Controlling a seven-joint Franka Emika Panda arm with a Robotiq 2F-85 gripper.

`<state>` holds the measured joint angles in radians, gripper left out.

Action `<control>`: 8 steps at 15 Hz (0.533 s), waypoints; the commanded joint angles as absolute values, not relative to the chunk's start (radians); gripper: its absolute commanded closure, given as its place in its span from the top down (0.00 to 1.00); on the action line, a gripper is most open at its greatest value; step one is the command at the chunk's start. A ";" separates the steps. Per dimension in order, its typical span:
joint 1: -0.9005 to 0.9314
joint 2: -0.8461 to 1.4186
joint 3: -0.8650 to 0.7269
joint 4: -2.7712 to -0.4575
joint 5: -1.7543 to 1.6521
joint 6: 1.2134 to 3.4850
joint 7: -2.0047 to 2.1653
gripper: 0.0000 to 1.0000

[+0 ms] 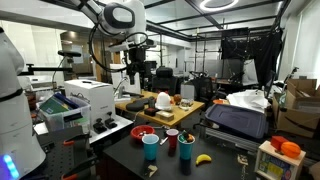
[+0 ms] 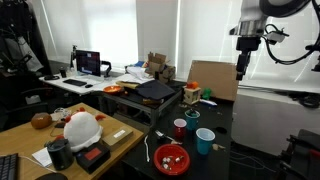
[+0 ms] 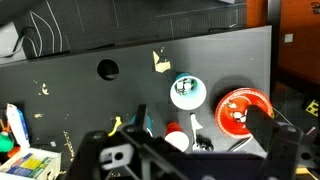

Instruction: Put the sweets inside the blue cup.

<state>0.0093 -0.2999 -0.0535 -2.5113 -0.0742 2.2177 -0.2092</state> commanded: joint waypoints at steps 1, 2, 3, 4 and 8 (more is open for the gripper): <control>0.006 -0.300 -0.050 -2.510 -0.073 2.216 -0.210 1.00; 0.006 -0.300 -0.050 -2.510 -0.073 2.216 -0.210 1.00; 0.006 -0.300 -0.050 -2.510 -0.073 2.216 -0.210 1.00; 0.006 -0.300 -0.050 -2.510 -0.073 2.216 -0.210 1.00; 0.007 -0.296 -0.047 -2.505 -0.074 2.214 -0.204 1.00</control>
<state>0.0093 -0.2997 -0.0535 -2.5113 -0.0742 2.2177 -0.2092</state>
